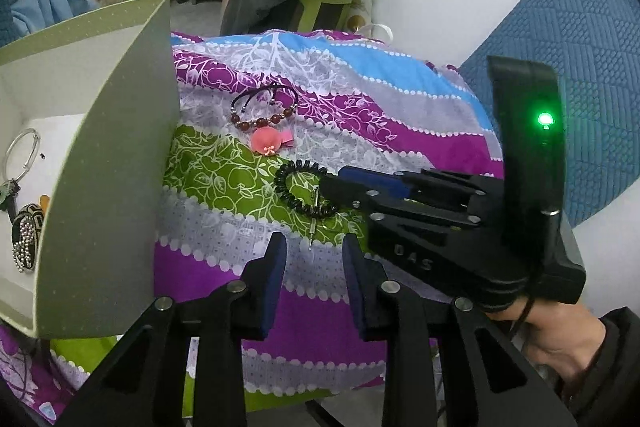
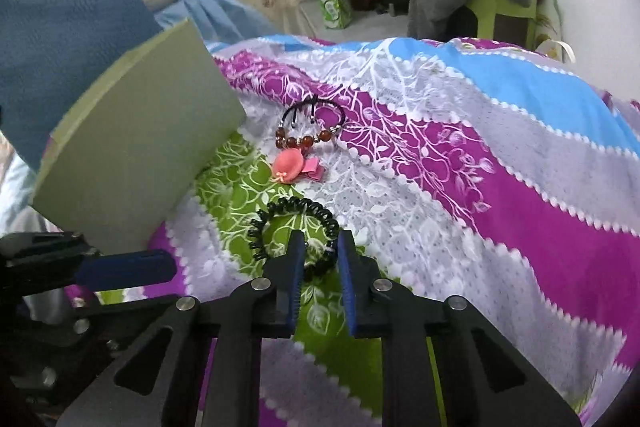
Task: Organize jewelry
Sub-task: 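Grasp the black coiled hair tie with the right gripper while the left grasps the silver pin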
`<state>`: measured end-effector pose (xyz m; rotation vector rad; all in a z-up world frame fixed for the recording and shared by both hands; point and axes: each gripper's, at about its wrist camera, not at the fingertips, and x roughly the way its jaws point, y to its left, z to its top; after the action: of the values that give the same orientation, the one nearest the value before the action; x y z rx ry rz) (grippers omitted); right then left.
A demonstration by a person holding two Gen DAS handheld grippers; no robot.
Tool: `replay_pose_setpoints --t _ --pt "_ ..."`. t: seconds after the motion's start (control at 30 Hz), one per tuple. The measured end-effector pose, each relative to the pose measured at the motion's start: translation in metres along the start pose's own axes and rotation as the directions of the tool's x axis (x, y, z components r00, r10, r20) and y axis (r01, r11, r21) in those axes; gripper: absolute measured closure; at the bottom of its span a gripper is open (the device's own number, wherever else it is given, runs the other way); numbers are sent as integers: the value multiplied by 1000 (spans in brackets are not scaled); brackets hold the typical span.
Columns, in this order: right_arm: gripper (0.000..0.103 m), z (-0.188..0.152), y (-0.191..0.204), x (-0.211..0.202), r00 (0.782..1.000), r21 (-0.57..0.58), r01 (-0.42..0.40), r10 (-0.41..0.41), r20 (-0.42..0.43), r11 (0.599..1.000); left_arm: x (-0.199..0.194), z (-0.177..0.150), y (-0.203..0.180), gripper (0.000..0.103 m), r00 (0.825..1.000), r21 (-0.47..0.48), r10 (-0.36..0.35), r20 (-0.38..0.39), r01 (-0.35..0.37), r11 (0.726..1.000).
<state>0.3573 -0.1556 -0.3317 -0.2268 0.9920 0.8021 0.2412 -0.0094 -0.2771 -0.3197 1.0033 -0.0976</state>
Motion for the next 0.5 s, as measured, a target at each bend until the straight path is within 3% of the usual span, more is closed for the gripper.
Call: replay_pose_setpoints --t 0.23,0.5 --pt "96 -5 3 2 998 -57 54 -55 -21 997 9 -1 -4 76 1000 17 17 -12 -17 1000" --pt "96 -5 -27 -19 996 59 85 -86 15 995 26 2 -13 76 999 51 26 -21 -25 998"
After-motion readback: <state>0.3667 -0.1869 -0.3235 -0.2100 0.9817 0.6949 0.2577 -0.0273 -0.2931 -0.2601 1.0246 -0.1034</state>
